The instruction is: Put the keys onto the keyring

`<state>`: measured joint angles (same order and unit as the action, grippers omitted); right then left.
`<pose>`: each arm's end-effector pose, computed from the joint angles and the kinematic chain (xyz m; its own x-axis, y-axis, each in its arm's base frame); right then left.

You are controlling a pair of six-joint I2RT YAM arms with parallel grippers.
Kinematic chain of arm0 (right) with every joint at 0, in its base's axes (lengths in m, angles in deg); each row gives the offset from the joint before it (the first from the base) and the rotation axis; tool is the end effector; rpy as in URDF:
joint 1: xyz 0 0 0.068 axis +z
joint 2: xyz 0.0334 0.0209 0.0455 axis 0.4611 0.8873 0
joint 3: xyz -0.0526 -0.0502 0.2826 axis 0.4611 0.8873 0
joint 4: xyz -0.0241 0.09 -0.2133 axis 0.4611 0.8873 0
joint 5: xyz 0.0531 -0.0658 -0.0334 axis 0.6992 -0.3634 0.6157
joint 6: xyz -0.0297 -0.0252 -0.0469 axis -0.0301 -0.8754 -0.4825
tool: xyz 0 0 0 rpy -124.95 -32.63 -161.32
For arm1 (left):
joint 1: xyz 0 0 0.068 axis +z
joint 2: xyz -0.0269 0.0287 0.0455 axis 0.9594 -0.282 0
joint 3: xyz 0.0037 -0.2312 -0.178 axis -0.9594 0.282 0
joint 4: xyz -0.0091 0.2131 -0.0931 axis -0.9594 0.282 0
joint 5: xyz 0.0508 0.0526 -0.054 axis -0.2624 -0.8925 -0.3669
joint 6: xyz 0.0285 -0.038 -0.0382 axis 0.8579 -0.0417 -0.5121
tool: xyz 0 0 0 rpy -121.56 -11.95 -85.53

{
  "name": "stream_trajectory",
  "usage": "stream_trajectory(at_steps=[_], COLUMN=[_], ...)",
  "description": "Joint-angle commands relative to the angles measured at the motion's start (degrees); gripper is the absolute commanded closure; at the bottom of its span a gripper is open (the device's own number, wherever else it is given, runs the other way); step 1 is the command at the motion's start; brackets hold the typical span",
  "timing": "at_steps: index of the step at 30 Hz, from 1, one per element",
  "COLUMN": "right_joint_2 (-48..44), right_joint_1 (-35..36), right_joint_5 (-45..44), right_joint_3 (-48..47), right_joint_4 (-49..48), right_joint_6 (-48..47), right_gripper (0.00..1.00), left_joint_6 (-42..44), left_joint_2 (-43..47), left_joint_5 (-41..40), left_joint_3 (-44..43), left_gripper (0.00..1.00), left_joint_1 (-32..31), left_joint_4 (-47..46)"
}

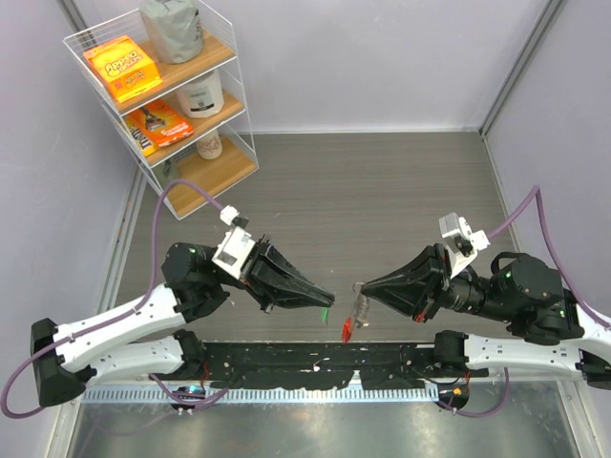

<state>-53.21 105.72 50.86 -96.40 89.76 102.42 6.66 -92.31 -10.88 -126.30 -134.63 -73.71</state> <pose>0.0134 0.0587 0.4324 -0.3032 0.2026 -0.9311 -0.9259 0.1683 0.3381 0.0454 -0.1491 0.4439 -0.2153 -0.3871 -0.8966 0.9061 -0.4215 -0.0356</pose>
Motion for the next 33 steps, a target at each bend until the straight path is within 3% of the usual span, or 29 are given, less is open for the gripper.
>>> stream_trajectory(at_steps=[1,21,33], right_joint_2=[-0.6,-2.4,-2.0], right_joint_1=[0.0,0.0,0.0], right_joint_5=[-2.5,-12.9,-16.0], right_joint_3=[0.2,5.3,5.3], right_joint_4=[-6.8,-12.6,-14.2], right_joint_6=[2.6,7.6,11.0], right_gripper=[0.95,0.94,0.95], left_joint_6=[1.0,8.1,18.1], left_joint_2=[-0.5,-2.1,-2.4], left_joint_5=[0.3,-9.3,-13.3], left_joint_3=[-1.5,-2.2,-4.3], left_gripper=[1.00,1.00,1.00], left_joint_1=[-0.2,-1.1,-3.5], left_joint_4=[-2.9,-0.1,8.4])
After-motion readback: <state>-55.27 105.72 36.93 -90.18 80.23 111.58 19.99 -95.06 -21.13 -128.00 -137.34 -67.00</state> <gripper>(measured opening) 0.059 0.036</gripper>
